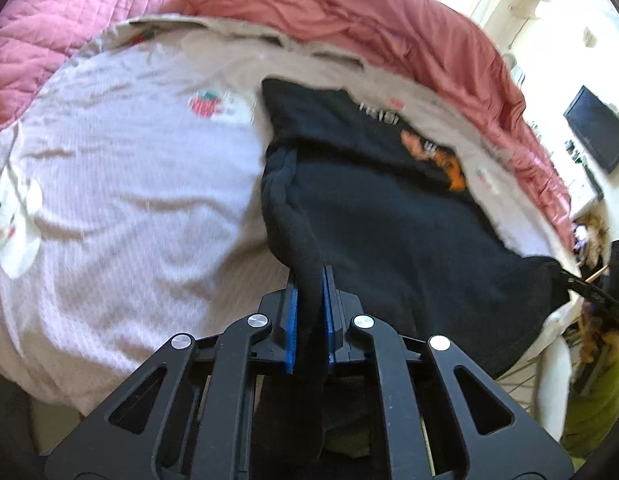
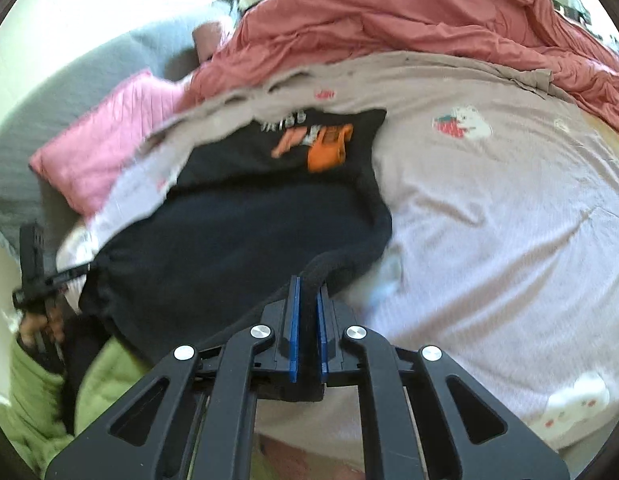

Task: Fold small clothes
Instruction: 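Lift the hem with both tools, fold it over toward the collar, open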

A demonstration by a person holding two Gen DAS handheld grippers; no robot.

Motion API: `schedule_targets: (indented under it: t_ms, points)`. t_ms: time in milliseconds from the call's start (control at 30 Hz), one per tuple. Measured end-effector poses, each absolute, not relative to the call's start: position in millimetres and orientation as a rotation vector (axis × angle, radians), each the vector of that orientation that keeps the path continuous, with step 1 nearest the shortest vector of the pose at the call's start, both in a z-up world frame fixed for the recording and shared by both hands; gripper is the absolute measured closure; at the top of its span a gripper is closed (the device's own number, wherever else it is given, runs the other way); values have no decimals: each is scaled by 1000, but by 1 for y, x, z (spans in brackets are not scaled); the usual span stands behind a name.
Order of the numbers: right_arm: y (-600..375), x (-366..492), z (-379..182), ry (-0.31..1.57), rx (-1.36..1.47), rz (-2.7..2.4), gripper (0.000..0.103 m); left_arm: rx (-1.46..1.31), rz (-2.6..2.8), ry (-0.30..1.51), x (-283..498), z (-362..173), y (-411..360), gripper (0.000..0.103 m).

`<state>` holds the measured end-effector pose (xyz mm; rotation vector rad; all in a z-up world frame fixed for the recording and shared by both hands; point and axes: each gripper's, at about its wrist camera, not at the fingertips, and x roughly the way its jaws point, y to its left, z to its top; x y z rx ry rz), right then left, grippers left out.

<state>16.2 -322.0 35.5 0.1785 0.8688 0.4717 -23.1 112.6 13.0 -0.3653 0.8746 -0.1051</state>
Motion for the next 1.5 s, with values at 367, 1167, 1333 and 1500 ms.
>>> schedule_targets:
  t_ms: [367, 1167, 1333, 1500]
  points:
    - [-333, 103, 51, 740, 290, 406, 97, -458, -59, 805, 55, 50, 141, 100]
    - [-306, 238, -2, 860, 264, 240, 95, -631, 51, 819, 190, -1, 162, 99]
    - [-312, 237, -11, 883, 265, 226, 88, -616, 59, 818, 183, -22, 167, 97]
    - [-315, 211, 9, 799, 212, 192, 51, -618, 53, 745, 164, -8, 177, 65]
